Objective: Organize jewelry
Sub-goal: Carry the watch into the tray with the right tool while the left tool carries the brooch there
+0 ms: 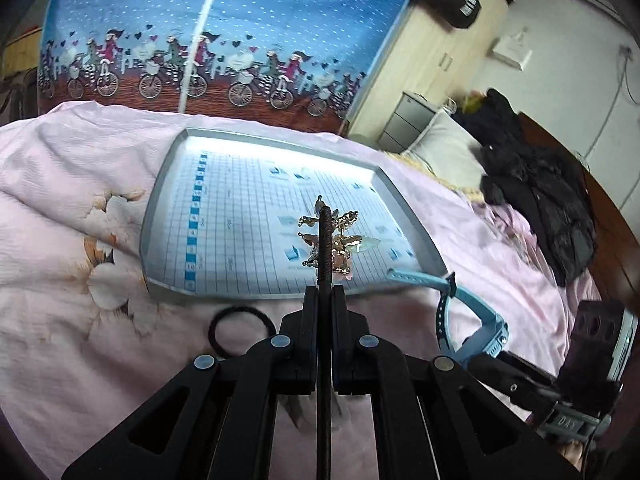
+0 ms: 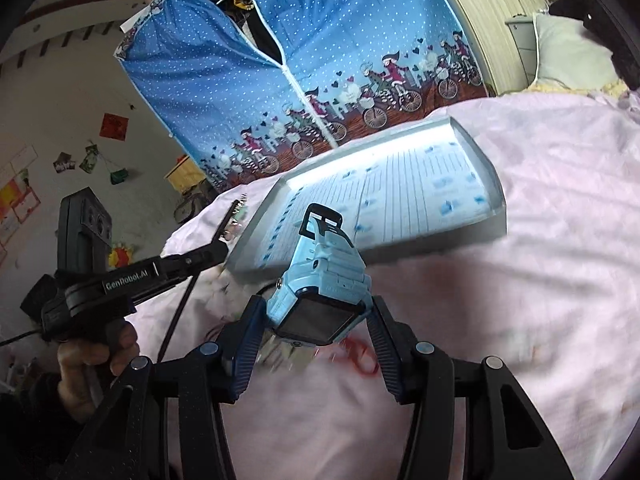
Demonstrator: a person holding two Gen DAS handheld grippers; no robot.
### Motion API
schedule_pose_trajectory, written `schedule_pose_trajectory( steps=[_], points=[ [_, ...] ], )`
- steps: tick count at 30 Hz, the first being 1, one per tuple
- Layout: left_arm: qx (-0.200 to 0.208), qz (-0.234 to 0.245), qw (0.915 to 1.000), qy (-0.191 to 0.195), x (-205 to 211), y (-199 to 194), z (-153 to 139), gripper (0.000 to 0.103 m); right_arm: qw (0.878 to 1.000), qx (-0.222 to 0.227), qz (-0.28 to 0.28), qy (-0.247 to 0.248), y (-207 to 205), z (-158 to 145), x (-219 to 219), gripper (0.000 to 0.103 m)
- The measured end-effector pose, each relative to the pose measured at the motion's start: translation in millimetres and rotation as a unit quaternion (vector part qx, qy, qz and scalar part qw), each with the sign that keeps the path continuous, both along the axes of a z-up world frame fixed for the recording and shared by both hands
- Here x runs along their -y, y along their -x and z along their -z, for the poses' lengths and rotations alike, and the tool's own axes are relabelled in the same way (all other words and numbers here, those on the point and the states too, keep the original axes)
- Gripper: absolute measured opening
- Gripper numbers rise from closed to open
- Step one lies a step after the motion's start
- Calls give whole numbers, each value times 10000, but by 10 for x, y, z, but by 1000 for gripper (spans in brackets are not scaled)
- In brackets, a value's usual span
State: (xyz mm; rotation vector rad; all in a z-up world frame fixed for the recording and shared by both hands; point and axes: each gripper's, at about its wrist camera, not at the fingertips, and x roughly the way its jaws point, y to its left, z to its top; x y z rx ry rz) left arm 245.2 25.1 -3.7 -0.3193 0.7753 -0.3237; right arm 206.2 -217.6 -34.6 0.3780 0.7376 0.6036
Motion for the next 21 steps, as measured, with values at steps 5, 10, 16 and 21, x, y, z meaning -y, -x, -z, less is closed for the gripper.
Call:
schedule_pose_trajectory(
  steps=[5,10,16,21],
  points=[
    [90,-652,9974,290,-371,-520,18,3,9994,-25,339,-14,-497,63,-80,49],
    [-124,-1171,9926,306,-686,-935,93,3,9984,7,459,343,-821,156,-234,49],
    [-313,-1158,9928,-56,-683,-1052,317,3,9969,68,386,684,-960,276,-408,50],
    [-507,-1077,9921,-389,-546,-1063,532,3,9960,-7,339,830,-964,366,-430,50]
  ],
)
